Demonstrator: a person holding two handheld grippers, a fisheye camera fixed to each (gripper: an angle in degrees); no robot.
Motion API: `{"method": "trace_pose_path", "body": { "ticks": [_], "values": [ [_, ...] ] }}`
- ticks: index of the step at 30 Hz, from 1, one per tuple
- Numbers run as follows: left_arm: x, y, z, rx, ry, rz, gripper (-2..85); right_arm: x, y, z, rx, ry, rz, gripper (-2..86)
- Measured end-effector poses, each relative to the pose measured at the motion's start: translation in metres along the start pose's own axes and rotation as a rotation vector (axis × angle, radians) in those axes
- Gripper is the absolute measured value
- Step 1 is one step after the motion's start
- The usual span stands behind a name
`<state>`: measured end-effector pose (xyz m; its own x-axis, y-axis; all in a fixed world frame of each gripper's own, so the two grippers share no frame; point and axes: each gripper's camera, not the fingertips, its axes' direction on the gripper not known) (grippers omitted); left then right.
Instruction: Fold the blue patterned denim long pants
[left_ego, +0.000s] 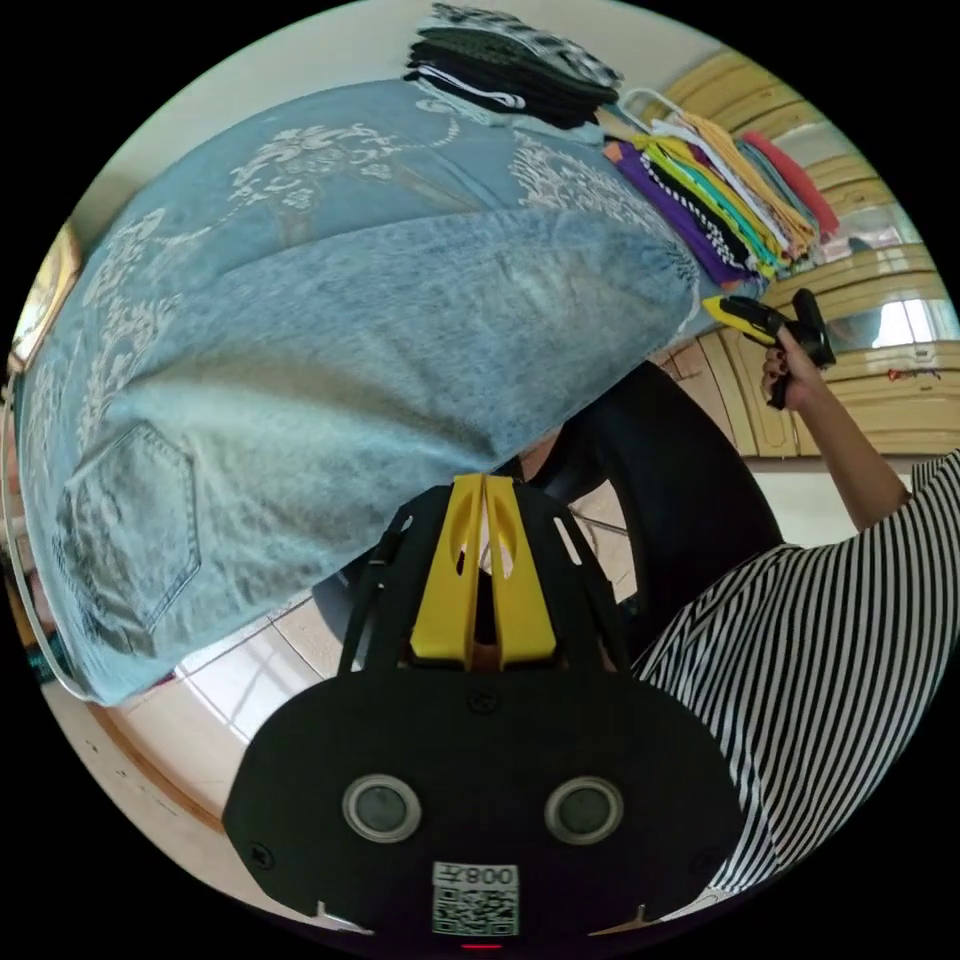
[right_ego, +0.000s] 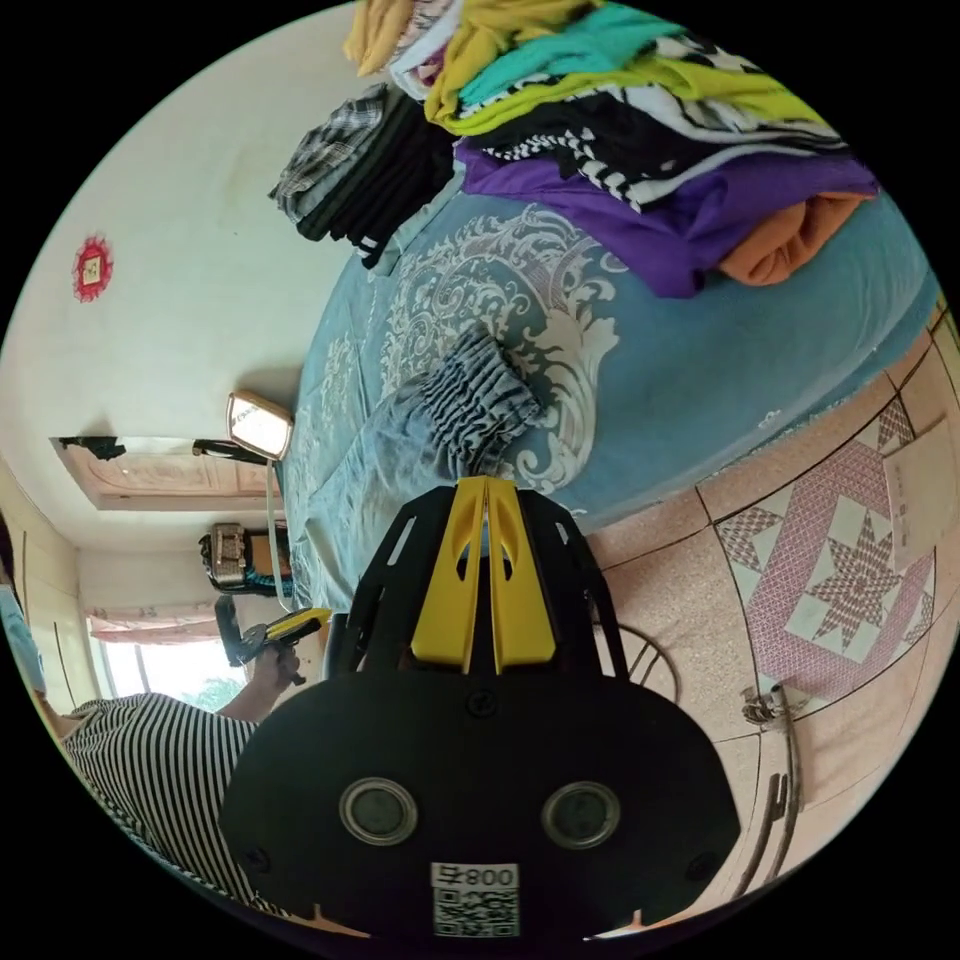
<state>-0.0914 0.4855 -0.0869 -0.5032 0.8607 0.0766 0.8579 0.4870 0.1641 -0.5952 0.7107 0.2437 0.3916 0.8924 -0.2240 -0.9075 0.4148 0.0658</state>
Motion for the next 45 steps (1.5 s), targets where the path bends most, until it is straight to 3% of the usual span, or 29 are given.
{"method": "trace_pose_path", "body": {
  "ticks": [3,9,16,19,25,29,32,36,40,45],
  "values": [
    [-0.037,0.024,0.003,0.026,-0.031,-0.159,0.4,-0.068,0.004,0.034,-0.061,-0.003,-0.129,0.0],
    [-0.105,0.057,0.037,0.033,-0.081,-0.439,0.7,-0.248,0.031,0.194,-0.389,0.003,-0.505,0.0],
    [-0.141,0.09,0.078,0.057,-0.019,-0.515,0.1,-0.388,0.086,0.354,-0.571,0.21,-0.816,0.1],
    [-0.153,0.101,0.089,0.084,0.002,-0.558,0.1,-0.418,0.101,0.377,-0.56,0.243,-0.887,0.1],
    [-0.177,0.088,0.108,0.16,-0.024,-0.519,0.2,-0.475,0.151,0.408,-0.472,0.366,-1.102,0.2],
    [-0.21,0.089,0.138,0.161,0.092,-0.546,0.6,-0.501,0.163,0.425,-0.472,0.384,-1.13,0.2],
    [-0.222,0.081,0.137,0.252,0.067,-0.51,1.7,-0.533,0.151,0.436,-0.625,0.291,-1.082,0.2],
    [-0.254,0.036,0.139,0.375,0.073,-0.387,6.1,-0.602,0.11,0.451,-0.478,0.146,-1.077,0.4],
    [-0.287,-0.021,0.153,0.384,0.049,-0.282,7.6,-0.684,0.059,0.521,-0.401,0.11,-1.147,1.3],
    [-0.329,-0.094,0.193,0.286,-0.039,-0.151,7.6,-0.752,0.04,0.616,-0.516,0.102,-1.254,3.8]
  ]
}}
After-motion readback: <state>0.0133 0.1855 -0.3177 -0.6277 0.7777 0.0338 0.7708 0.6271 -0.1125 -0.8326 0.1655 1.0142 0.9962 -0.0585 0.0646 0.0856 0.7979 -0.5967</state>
